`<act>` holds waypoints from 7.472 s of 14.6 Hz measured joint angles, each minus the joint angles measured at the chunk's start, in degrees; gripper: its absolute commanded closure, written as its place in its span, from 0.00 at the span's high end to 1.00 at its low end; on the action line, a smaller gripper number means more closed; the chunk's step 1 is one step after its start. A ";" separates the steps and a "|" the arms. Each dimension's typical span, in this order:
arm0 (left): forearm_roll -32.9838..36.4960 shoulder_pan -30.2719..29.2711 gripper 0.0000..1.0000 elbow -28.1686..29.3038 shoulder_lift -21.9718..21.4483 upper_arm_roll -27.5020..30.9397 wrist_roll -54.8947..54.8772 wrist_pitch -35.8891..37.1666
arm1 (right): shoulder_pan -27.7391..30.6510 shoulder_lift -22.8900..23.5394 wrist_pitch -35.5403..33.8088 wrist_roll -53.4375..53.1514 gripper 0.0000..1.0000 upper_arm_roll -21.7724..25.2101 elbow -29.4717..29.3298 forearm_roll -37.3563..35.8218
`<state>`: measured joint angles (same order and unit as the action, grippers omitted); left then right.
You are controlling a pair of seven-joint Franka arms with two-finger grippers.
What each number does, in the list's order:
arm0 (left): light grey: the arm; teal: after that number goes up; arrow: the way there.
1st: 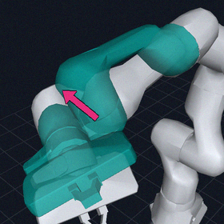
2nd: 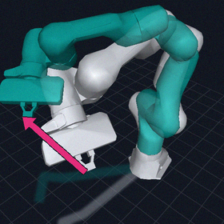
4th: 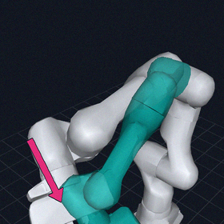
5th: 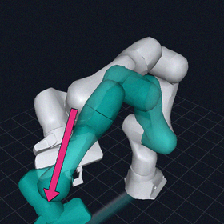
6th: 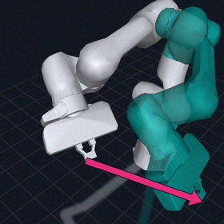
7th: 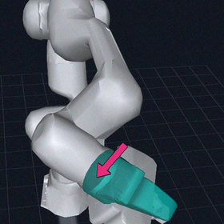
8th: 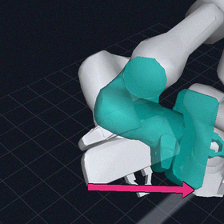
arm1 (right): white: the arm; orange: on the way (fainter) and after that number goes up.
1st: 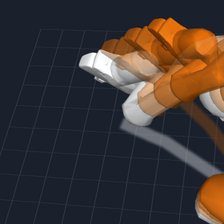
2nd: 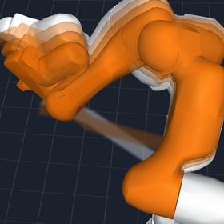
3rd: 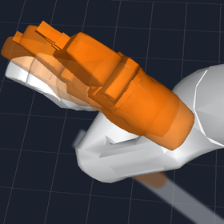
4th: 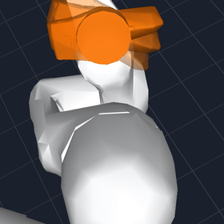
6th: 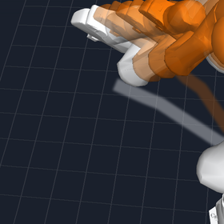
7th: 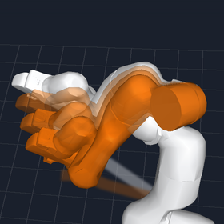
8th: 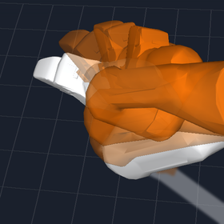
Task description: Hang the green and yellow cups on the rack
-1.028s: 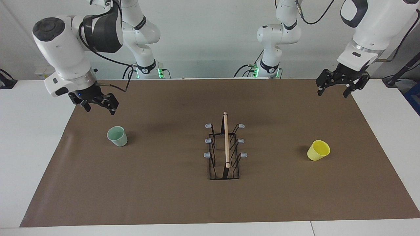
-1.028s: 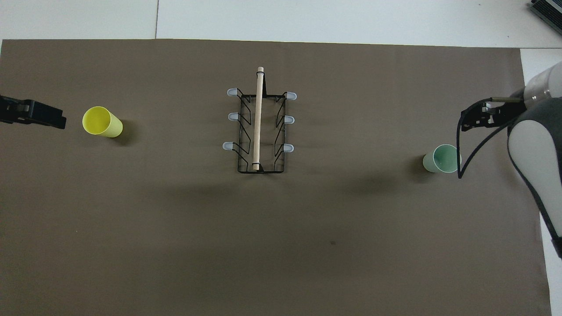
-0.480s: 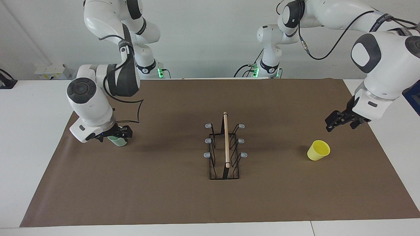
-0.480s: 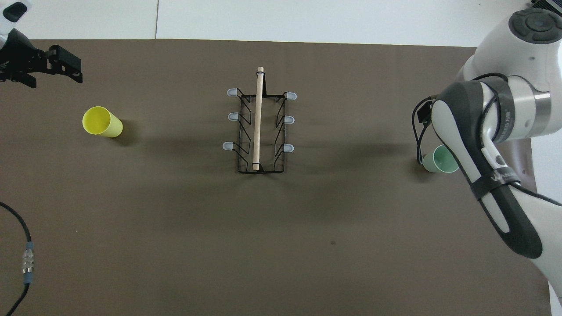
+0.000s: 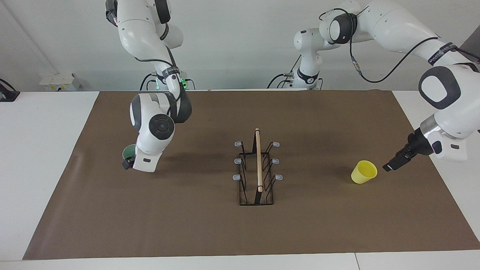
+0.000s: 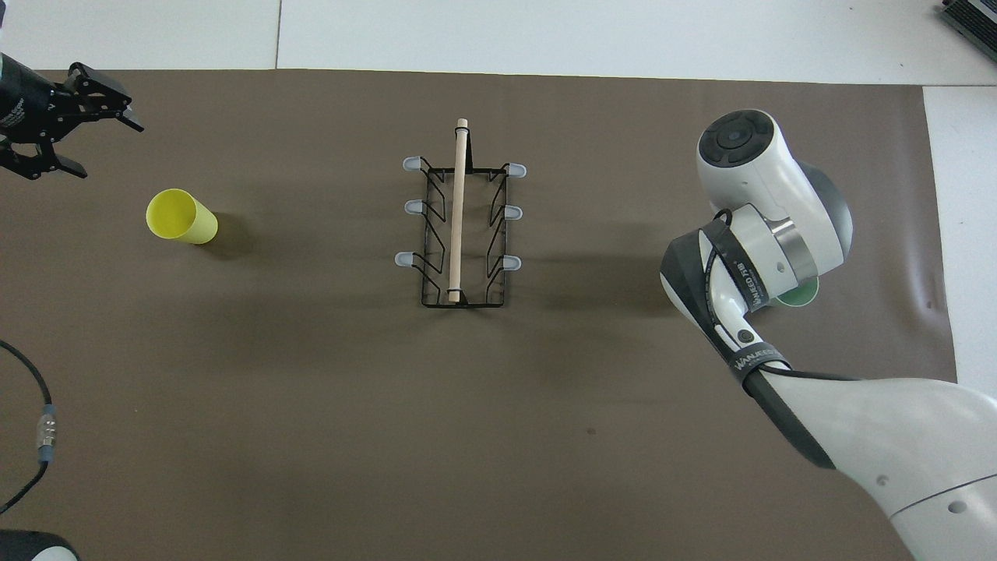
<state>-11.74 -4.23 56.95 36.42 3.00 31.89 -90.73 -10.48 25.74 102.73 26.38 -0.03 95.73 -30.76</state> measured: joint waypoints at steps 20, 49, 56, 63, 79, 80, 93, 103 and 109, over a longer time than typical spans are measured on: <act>-22.54 -10.10 1.00 24.70 -0.81 1.98 29.25 -18.31 | -2.93 -6.92 13.22 7.88 1.00 -0.75 25.10 -32.11; -66.77 -2.43 1.00 58.22 -13.31 0.83 19.87 -42.85 | -1.27 -11.90 -2.42 -1.78 0.00 -5.81 -4.59 8.67; -67.70 -0.46 0.42 58.22 -13.33 0.77 16.00 -45.83 | 0.69 -17.61 3.55 -2.76 0.00 -5.65 -4.46 26.24; -68.13 3.85 0.00 57.84 -14.88 1.22 14.45 -51.33 | 0.70 -20.06 13.86 -2.77 0.00 -5.69 -1.49 39.18; -34.28 3.20 0.00 50.28 -24.75 3.00 13.84 -48.20 | -5.99 -30.88 51.77 4.44 0.00 -6.07 22.55 85.79; -32.25 3.25 0.00 50.20 -25.89 2.96 13.78 -47.62 | -7.32 -31.39 54.39 7.20 0.00 -6.11 23.89 90.65; 0.15 17.32 0.00 52.60 -36.61 2.29 14.38 -46.63 | -10.89 -30.12 52.93 89.78 0.00 -6.18 29.77 172.31; 17.85 27.93 0.00 54.92 -36.55 2.13 14.44 -52.53 | -11.01 -24.63 37.72 107.01 0.00 -6.16 32.64 182.31; 30.99 31.89 0.00 56.17 -35.73 2.05 22.02 -53.94 | -11.27 -21.97 30.83 110.64 0.00 -6.12 33.31 183.19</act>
<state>19.25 27.66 113.12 0.68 5.05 53.90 -144.67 -21.75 3.77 133.56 137.02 -6.14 129.04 152.43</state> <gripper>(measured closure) 0.357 0.300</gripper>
